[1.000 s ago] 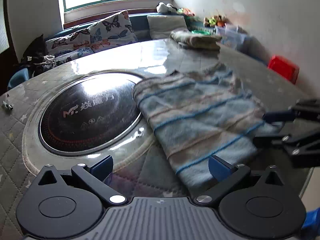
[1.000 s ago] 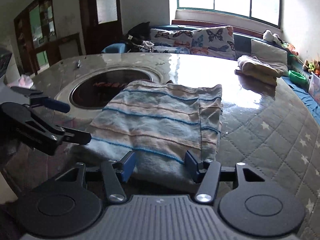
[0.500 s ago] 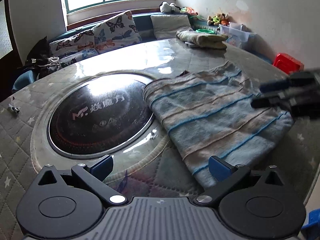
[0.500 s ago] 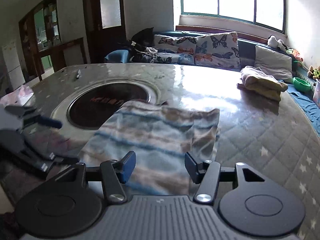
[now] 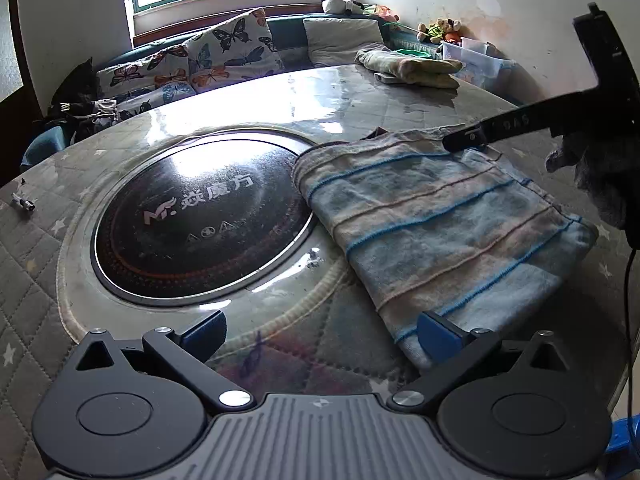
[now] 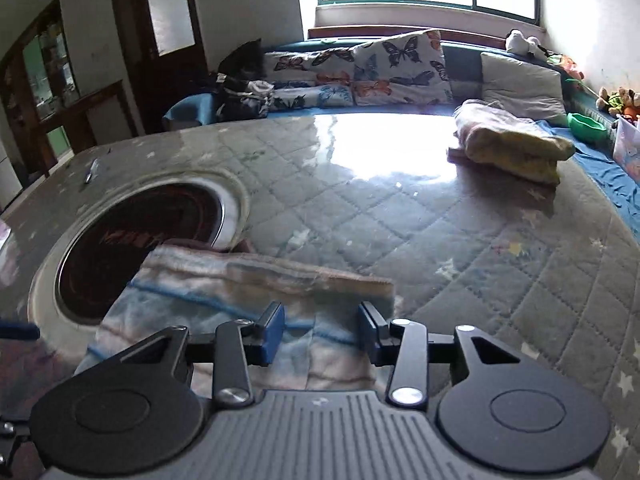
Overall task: Fold clothes
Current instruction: 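Press and smooth the folded shirt with the right gripper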
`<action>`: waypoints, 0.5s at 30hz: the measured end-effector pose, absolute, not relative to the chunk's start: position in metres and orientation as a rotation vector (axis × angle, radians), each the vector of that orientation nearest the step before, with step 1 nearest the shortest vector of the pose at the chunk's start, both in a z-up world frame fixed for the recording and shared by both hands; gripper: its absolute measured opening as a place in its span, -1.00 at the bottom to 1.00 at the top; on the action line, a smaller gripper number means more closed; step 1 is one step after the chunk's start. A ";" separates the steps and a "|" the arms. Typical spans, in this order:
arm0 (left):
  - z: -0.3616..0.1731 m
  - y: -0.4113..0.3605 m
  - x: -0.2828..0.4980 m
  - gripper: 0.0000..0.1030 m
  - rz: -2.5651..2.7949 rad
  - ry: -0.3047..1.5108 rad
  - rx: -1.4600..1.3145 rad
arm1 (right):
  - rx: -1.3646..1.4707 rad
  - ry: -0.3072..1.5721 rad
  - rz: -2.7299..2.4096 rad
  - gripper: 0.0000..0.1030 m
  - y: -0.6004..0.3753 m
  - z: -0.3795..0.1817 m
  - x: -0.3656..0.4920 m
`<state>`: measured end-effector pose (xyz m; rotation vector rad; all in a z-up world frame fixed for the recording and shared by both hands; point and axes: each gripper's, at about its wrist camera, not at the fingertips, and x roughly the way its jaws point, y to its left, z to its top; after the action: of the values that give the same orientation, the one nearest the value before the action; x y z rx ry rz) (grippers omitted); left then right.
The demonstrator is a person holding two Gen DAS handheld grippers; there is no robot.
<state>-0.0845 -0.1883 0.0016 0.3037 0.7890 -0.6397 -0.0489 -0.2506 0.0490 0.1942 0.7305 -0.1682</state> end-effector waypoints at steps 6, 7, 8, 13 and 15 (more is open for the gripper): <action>0.011 -0.188 -0.069 1.00 -0.615 0.780 0.274 | 0.152 0.720 -0.082 -0.19 -0.231 0.058 -0.037; 0.010 -0.189 -0.067 1.00 -0.611 0.781 0.275 | 0.146 0.726 -0.072 -0.19 -0.227 0.057 -0.033; 0.010 -0.189 -0.066 1.00 -0.607 0.782 0.277 | 0.139 0.732 -0.065 -0.19 -0.224 0.055 -0.028; 0.007 -0.192 -0.061 1.00 -0.597 0.796 0.281 | 0.109 0.752 -0.061 -0.18 -0.213 0.046 -0.010; 0.007 -0.192 -0.060 1.00 -0.596 0.798 0.279 | 0.095 0.749 -0.071 -0.17 -0.210 0.047 -0.007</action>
<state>-0.0599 -0.1923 0.0072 0.2790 0.7977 -0.5958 -0.0074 -0.2100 0.0469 0.0947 0.7490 -0.0710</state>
